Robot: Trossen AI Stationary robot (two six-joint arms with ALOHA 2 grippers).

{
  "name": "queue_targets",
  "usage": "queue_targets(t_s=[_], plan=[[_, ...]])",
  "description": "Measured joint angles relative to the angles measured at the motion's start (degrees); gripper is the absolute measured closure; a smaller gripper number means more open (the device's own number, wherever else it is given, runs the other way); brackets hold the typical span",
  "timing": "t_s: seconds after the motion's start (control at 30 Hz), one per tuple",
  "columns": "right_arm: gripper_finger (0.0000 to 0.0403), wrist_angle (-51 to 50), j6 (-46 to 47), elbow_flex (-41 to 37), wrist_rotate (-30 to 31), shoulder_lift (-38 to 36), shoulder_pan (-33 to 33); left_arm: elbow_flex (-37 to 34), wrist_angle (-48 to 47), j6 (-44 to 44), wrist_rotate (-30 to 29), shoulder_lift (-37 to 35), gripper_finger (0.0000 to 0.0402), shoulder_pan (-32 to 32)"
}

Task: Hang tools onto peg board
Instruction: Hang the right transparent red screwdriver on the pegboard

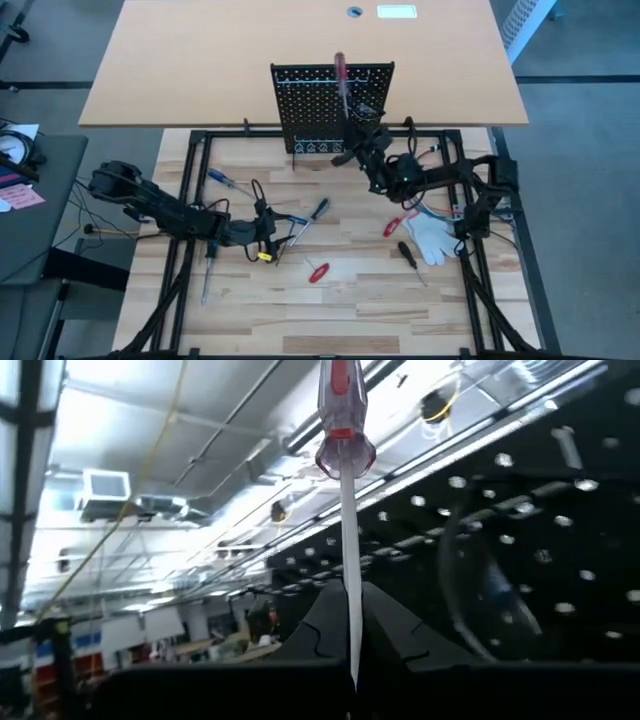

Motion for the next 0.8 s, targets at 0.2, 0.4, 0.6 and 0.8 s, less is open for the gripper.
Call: queue_targets(t_s=[0.2,0.4,0.6,0.8], plan=[[0.0389,0.0,3.32,0.0,-0.09,0.0,-2.66,0.0,0.69,0.12,-0.02,-0.01,0.0131,0.0],[0.0388,-2.86,6.31,1.15,-2.05,0.02,-3.23,0.0,1.32,0.64,-0.04,-0.01,0.0131,0.0],[0.0388,-3.98,6.02,3.2,-2.01,0.07,-2.79,0.0,1.96,1.04,-0.08,-0.04,0.0131,0.0],[0.0388,-4.77,5.98,5.8,-1.98,1.62,-2.24,0.0,1.91,1.05,-0.08,-0.04,0.0131,0.0]])
